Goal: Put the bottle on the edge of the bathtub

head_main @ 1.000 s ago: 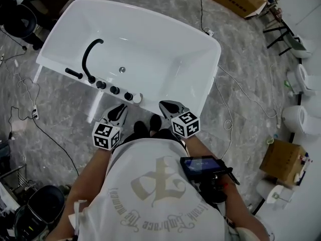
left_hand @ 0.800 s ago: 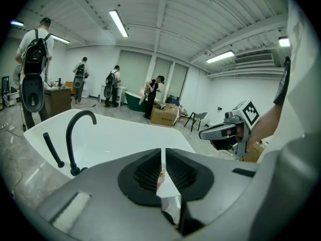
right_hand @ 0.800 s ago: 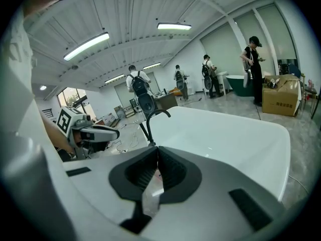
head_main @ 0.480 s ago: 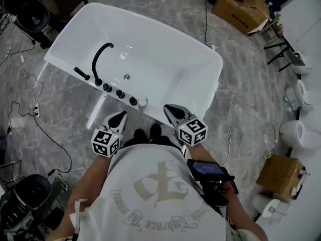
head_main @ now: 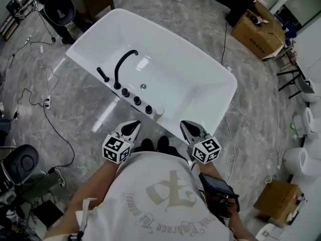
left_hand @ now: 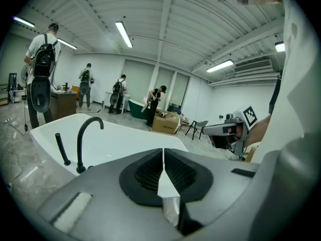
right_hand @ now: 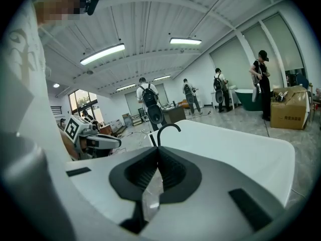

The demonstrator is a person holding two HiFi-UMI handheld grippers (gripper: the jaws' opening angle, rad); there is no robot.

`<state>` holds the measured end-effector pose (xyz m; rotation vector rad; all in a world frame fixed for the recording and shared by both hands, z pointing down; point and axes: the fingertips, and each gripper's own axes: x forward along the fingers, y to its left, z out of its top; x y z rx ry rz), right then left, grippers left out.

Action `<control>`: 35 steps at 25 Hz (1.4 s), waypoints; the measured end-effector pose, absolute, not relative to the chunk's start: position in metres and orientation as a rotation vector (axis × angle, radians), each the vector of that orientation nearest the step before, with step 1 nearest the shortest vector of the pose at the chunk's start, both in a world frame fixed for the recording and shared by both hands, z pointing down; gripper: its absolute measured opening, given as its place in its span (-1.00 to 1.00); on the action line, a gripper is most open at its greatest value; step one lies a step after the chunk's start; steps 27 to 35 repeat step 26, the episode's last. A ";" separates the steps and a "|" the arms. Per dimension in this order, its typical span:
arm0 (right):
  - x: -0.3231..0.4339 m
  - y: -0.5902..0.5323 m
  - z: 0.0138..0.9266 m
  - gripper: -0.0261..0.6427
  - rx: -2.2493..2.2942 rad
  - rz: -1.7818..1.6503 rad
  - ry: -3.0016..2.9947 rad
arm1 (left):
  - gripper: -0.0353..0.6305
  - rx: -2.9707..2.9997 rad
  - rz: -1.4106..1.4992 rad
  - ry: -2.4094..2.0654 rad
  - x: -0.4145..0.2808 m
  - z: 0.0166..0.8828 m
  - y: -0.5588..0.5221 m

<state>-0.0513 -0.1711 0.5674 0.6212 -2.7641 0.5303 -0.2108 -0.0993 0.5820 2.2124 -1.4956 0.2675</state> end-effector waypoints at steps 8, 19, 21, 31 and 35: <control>-0.055 -0.162 0.567 -0.90 0.622 0.513 -2.769 | -0.85 2.213 0.253 -1.493 -0.213 0.585 -0.094; -0.068 -0.171 0.573 -0.90 0.635 0.503 -2.753 | -0.85 2.270 0.317 -1.408 -0.205 0.596 -0.104; -0.060 -0.175 0.574 -0.90 0.645 0.503 -2.747 | -0.85 2.276 0.319 -1.390 -0.194 0.599 -0.109; -0.047 -0.180 0.573 -0.90 0.663 0.512 -2.742 | -0.85 2.279 0.317 -1.366 -0.176 0.601 -0.118; -0.047 -0.180 0.573 -0.90 0.663 0.512 -2.742 | -0.85 2.279 0.317 -1.366 -0.176 0.601 -0.118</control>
